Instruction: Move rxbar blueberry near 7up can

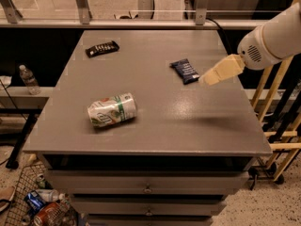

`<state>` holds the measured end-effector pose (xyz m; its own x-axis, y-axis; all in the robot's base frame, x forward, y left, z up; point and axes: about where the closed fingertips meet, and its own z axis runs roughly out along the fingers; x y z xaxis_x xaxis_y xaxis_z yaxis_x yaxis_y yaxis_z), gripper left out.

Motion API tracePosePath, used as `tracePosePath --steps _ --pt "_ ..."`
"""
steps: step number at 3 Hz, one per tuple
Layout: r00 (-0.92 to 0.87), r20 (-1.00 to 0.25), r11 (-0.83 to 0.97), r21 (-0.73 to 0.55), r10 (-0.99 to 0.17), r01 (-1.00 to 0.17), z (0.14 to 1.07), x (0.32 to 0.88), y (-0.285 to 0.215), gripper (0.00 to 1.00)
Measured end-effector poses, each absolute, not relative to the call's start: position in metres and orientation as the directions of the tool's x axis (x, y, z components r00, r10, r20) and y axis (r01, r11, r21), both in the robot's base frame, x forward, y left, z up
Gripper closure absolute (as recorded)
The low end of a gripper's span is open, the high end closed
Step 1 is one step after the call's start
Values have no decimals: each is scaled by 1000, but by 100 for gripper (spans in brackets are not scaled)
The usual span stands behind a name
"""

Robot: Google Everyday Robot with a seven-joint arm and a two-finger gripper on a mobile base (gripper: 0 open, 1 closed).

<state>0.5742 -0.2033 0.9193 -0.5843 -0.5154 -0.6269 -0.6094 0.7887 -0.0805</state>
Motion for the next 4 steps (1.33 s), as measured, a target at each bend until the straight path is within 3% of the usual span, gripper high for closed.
tracePosePath --steps 2,4 --pt "-583 -668 779 7 -462 -626 881 622 -155 0" --pt "-623 -665 822 25 -412 -569 852 661 -138 0"
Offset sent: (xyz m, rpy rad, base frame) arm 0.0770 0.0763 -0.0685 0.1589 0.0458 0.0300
